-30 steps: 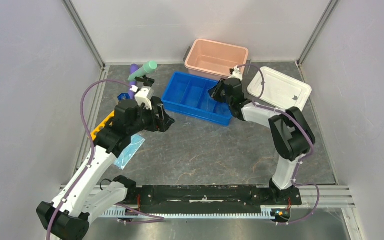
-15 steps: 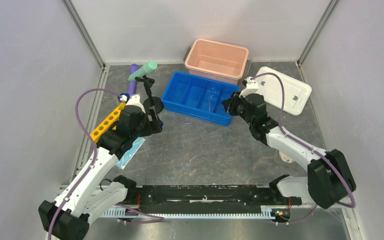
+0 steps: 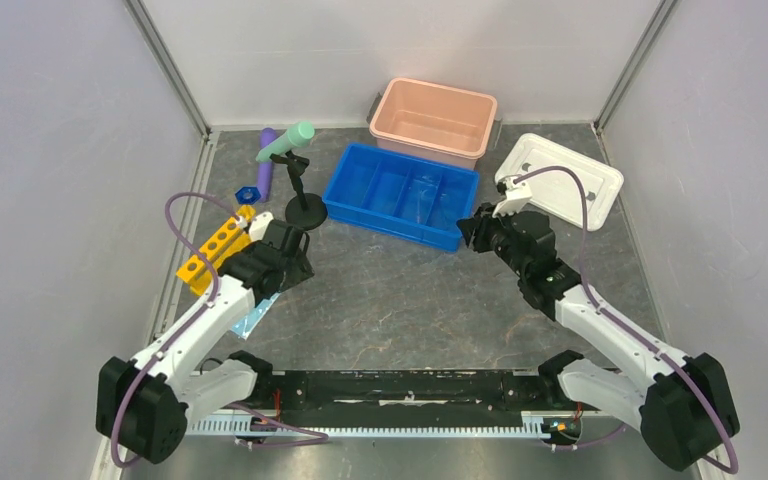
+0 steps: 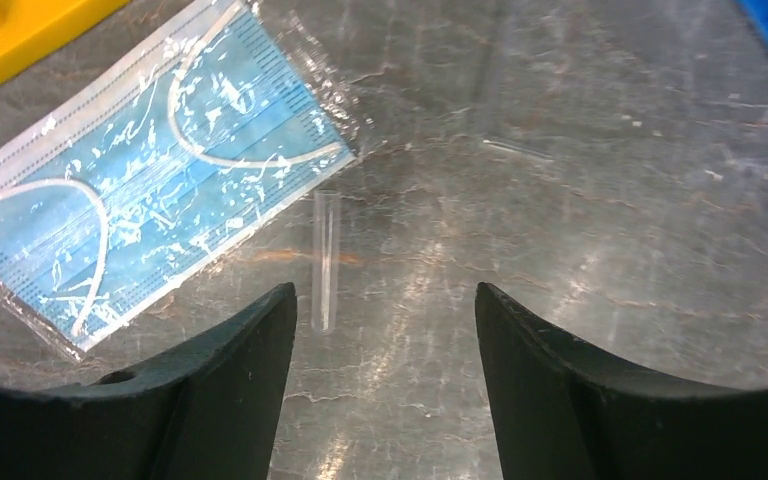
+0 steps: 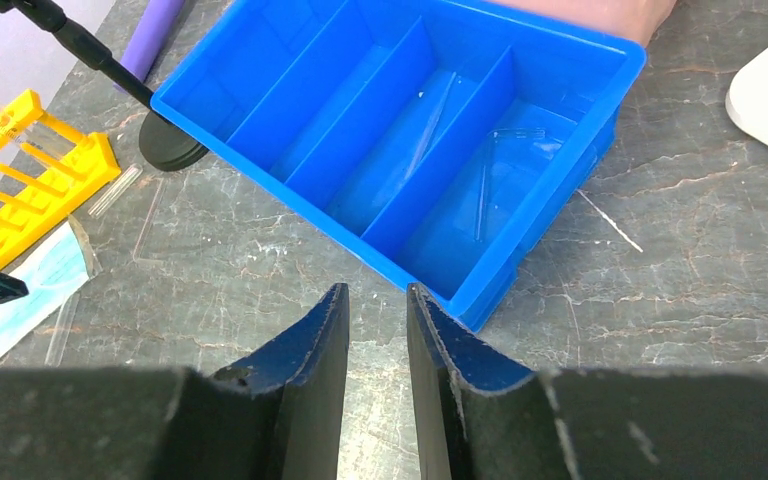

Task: Organize the chemistry lab equipment

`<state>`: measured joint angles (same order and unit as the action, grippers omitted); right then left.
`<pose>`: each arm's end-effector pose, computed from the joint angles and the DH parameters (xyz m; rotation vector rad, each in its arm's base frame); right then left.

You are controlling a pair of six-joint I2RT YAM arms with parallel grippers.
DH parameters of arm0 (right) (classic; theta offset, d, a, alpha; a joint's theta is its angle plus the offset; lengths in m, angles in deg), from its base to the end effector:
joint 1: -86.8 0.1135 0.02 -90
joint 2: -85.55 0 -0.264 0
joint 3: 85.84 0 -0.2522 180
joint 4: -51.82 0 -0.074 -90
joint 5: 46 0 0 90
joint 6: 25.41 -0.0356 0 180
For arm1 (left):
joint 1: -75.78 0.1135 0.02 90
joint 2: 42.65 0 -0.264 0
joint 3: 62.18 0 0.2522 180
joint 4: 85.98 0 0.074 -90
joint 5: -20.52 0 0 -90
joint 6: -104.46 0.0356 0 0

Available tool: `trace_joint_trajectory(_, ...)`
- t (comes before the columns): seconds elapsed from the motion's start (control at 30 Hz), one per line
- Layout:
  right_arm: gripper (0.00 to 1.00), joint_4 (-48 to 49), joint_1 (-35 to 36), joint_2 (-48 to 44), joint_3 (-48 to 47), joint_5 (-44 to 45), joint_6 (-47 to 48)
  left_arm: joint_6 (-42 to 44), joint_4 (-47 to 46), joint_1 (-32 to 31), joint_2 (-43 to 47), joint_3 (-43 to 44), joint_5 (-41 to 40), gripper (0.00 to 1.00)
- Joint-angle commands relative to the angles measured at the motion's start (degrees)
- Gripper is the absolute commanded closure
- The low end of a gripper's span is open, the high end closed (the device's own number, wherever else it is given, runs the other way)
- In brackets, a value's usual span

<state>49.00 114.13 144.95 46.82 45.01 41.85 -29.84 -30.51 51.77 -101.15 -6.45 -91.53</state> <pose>0.2119 0.1088 0.2599 -0.0623 1.8712 0.5943 0.1793 -0.0652 0.2354 -0.5709 2.4118 0.0037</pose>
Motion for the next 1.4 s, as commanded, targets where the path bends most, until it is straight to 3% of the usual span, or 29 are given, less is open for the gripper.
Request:
trace_joint_trajectory(0.0,0.67,0.4,0.2,-2.6,0.6,-0.6,2.3,-6.9,-1.4,2.0,-2.6,-2.1,-2.3,0.29)
trace_joint_trajectory(0.17,0.67,0.6,0.2,-3.6,1.8,1.2,1.5,-6.4,-8.0,6.0,-5.9,-6.4,5.5,0.31)
trace_joint_trajectory(0.73,0.7,1.9,0.2,-1.9,2.3,1.8,-1.4,-5.1,-12.3,6.8,-10.4,-10.0,8.1,0.43)
trace_joint_trajectory(1.23,0.68,2.6,0.2,-2.4,2.2,0.8,1.5,3.6,-13.9,6.7,-12.9,-9.6,21.7,0.74)
trace_joint_trajectory(1.37,0.66,3.2,0.2,-2.9,1.7,0.5,3.5,5.1,-13.9,6.6,-11.9,-9.5,27.2,0.77)
